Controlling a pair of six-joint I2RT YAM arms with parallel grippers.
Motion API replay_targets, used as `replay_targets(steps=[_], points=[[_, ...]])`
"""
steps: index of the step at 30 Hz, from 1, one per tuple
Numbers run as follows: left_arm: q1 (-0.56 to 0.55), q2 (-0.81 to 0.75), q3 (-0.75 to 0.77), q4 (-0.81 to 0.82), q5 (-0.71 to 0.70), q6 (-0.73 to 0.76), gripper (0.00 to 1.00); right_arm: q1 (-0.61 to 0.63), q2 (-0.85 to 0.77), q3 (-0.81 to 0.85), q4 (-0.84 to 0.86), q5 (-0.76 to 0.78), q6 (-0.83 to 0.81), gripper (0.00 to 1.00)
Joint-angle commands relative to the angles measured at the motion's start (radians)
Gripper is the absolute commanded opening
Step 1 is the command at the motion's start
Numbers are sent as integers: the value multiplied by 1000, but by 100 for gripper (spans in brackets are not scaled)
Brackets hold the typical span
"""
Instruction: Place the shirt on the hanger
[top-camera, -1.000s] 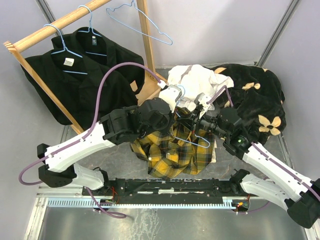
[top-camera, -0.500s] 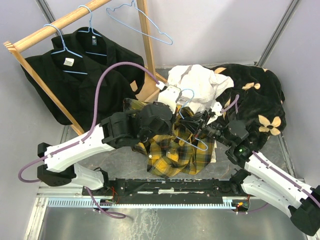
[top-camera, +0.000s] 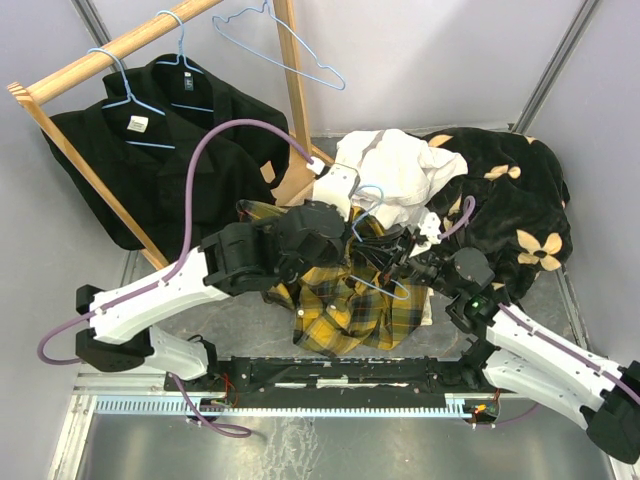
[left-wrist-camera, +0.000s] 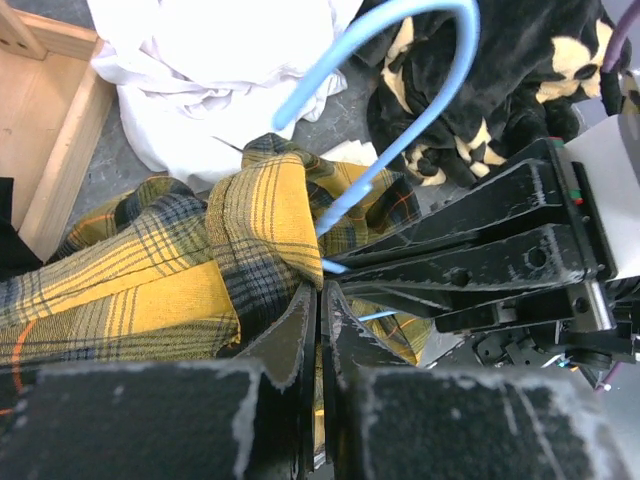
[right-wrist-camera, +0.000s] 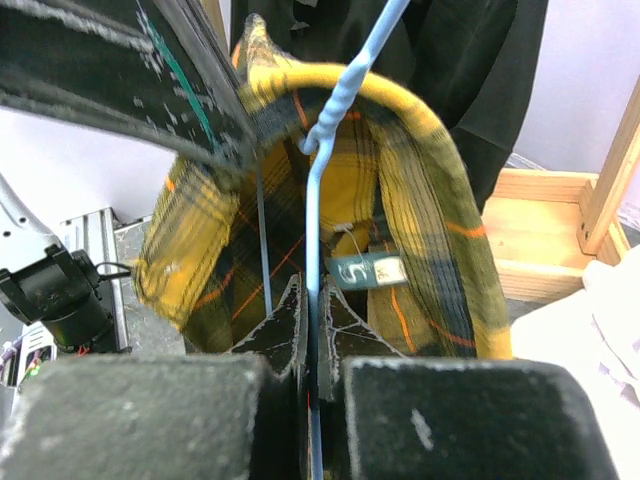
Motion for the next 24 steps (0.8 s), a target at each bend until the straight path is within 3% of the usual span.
replay_targets(steps=[1, 9, 14, 15, 16, 17, 24], points=[[-19, 43, 64, 49, 83, 6, 3, 30, 40, 37, 183, 41, -8, 0], [-29, 52, 89, 46, 90, 61, 6, 40, 38, -8, 334, 114, 49, 0], [-29, 42, 128, 5, 79, 138, 40, 41, 68, -74, 539, 192, 146, 0], [-29, 43, 141, -9, 89, 159, 50, 41, 75, -85, 579, 201, 157, 0], [-30, 47, 154, -25, 97, 184, 74, 41, 79, -92, 603, 206, 159, 0], [-30, 49, 170, -45, 105, 203, 82, 41, 78, -97, 612, 207, 158, 0], [-29, 26, 268, -146, 149, 341, 87, 41, 25, -111, 536, 162, 111, 0]])
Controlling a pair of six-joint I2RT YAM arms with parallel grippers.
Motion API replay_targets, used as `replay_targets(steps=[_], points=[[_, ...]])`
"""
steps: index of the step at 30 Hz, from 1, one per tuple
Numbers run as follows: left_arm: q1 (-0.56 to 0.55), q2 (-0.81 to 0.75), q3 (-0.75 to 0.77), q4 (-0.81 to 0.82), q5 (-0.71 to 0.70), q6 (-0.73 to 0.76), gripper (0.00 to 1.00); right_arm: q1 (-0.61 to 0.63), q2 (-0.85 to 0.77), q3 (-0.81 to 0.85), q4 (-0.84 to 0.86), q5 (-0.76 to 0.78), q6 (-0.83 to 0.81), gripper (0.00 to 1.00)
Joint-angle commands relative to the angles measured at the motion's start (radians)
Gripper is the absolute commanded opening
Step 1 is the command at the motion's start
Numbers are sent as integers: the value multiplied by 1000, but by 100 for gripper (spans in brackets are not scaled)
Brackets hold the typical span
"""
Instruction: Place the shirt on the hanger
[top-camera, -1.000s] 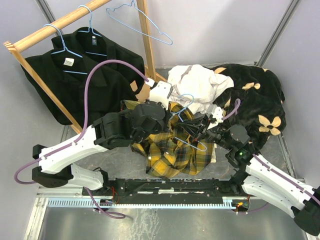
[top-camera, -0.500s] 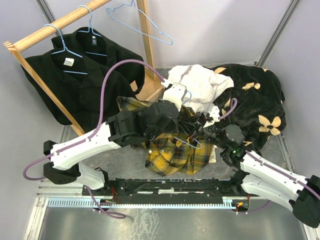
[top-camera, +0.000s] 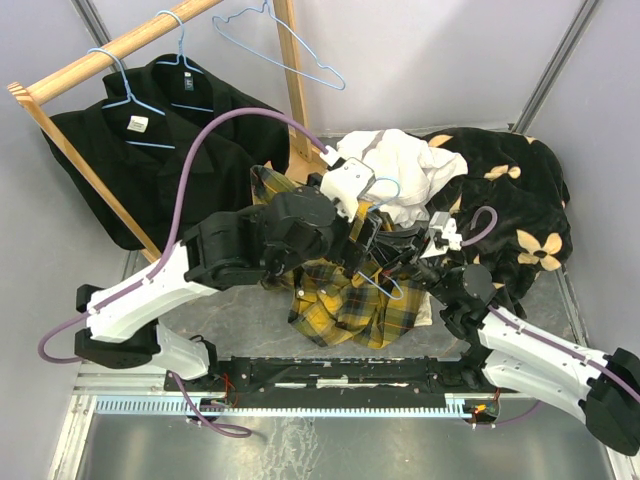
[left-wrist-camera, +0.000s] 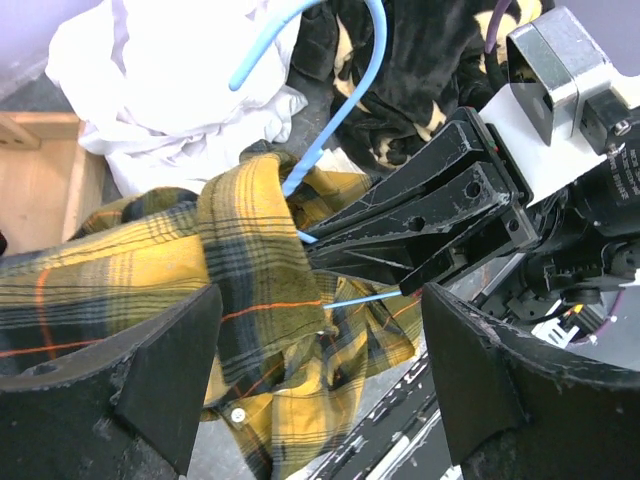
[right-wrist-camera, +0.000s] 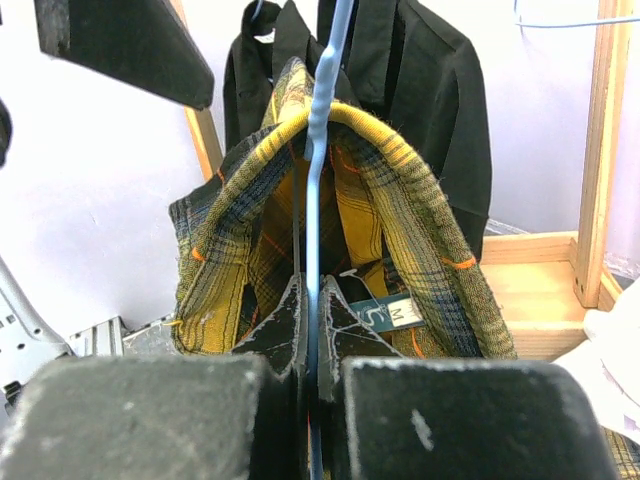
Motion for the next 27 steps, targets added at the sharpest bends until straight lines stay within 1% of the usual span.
replay_targets(steps=[1, 5, 9, 15, 21, 27], points=[[-5, -55, 59, -53, 48, 159, 87, 4, -50, -3, 140, -7, -16, 0], [-5, -127, 38, -72, 64, 251, 88, 4, -77, -19, 130, -63, -40, 0], [-6, -191, -3, -102, 73, 308, 87, 4, -109, -19, 99, -107, -45, 0], [-5, -232, -20, -154, 85, 374, 80, 5, -121, 5, 78, -215, -9, 0], [-4, -225, 3, -191, 218, 411, 78, 4, -126, 25, 57, -337, 50, 0], [-5, -224, -54, -206, 363, 410, 69, 4, -149, 32, 55, -386, 101, 0]])
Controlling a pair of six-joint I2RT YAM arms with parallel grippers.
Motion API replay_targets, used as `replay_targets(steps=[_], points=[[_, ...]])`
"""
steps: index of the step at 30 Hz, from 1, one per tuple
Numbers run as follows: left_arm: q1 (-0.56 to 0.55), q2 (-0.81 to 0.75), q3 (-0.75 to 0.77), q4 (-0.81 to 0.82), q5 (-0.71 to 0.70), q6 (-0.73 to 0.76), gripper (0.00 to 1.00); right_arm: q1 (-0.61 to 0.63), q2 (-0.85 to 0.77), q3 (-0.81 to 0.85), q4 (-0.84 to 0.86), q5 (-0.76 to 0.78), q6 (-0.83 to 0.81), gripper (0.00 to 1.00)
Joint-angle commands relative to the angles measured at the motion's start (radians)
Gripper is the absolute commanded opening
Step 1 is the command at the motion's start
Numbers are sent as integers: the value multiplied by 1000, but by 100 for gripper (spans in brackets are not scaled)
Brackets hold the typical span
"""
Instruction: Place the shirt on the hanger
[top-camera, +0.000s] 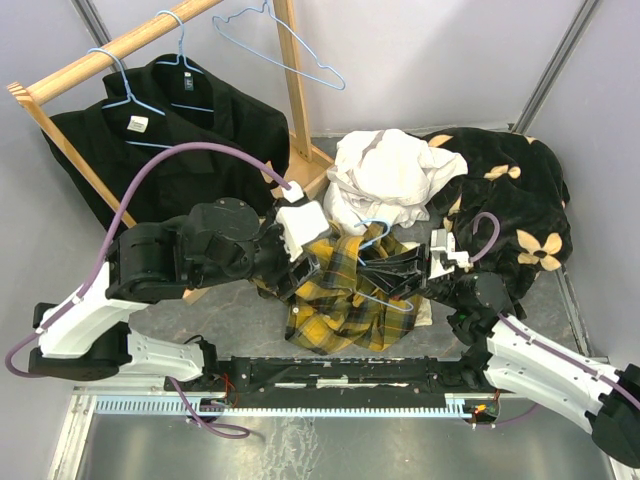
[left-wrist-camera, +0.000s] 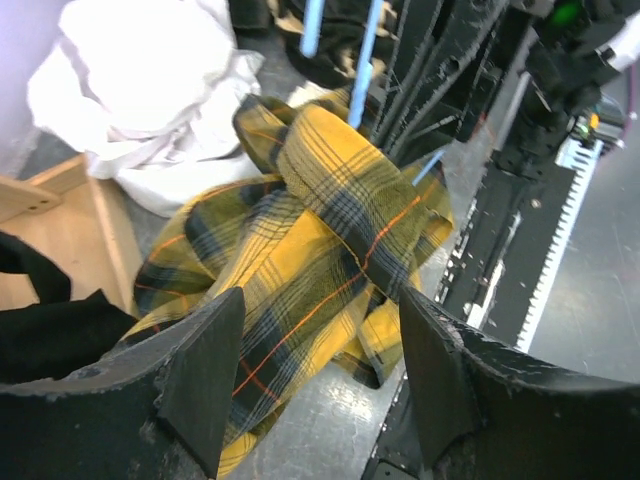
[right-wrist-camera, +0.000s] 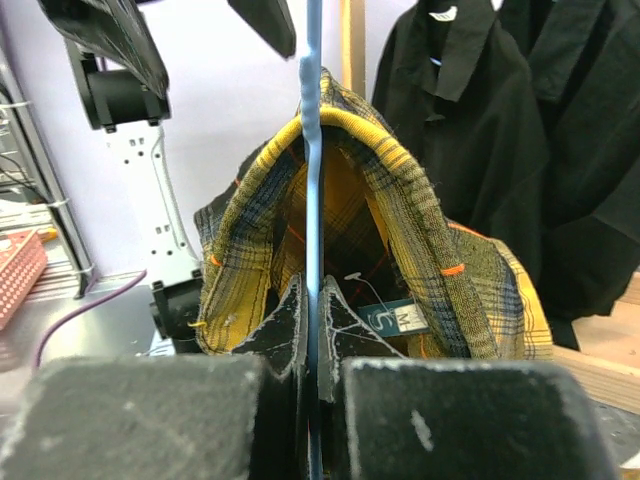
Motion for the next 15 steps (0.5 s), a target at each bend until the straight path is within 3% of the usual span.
replay_targets(steps=[1, 15], points=[[-5, -5, -40, -9, 136, 48, 68, 4, -40, 69, 73, -74, 60, 0], [-5, 30, -65, -18, 146, 45, 56, 5, -72, 110, 38, -191, 138, 0]])
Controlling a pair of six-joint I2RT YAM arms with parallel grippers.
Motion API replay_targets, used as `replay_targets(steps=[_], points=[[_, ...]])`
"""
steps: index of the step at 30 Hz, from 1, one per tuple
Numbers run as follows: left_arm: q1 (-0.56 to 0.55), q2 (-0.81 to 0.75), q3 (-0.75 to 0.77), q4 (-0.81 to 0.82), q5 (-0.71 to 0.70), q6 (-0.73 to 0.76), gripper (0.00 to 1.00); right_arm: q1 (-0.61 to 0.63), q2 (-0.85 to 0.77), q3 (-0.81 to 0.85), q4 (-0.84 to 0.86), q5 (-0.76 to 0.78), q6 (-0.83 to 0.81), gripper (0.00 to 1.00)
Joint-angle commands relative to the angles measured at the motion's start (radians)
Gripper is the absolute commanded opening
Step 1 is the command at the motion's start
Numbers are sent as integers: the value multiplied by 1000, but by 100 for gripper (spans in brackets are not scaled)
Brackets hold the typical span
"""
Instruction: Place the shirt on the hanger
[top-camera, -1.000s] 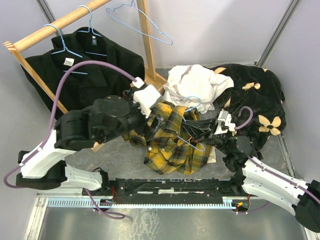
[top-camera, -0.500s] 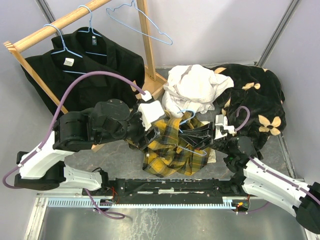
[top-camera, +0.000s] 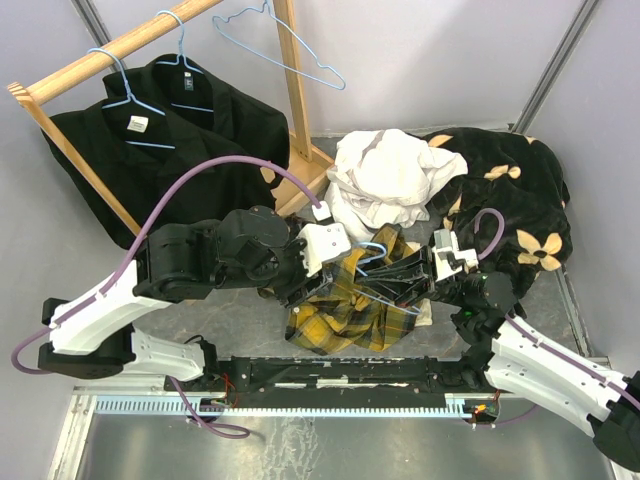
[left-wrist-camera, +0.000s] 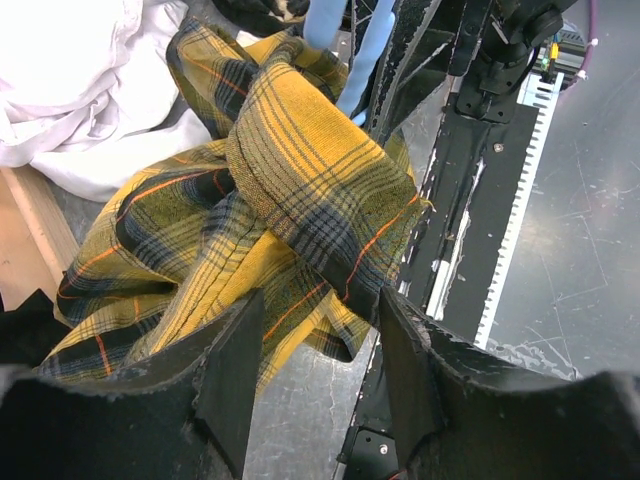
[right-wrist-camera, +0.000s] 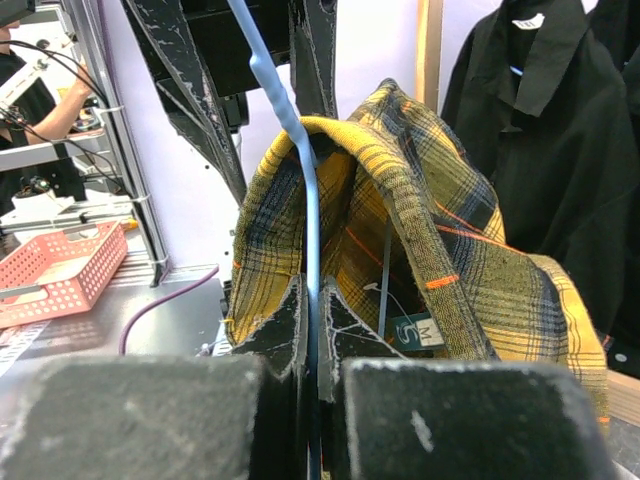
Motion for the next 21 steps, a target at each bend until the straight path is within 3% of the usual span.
replay_targets(steps=[1, 8, 21], points=[[-4, 1, 18, 7, -1, 47, 55, 5, -33, 64, 60, -49, 26, 0], [-4, -53, 83, 4, -20, 59, 56, 6, -68, 71, -38, -55, -17, 0], [-4, -66, 25, 66, -29, 108, 58, 6, -100, 87, -99, -91, -13, 0]])
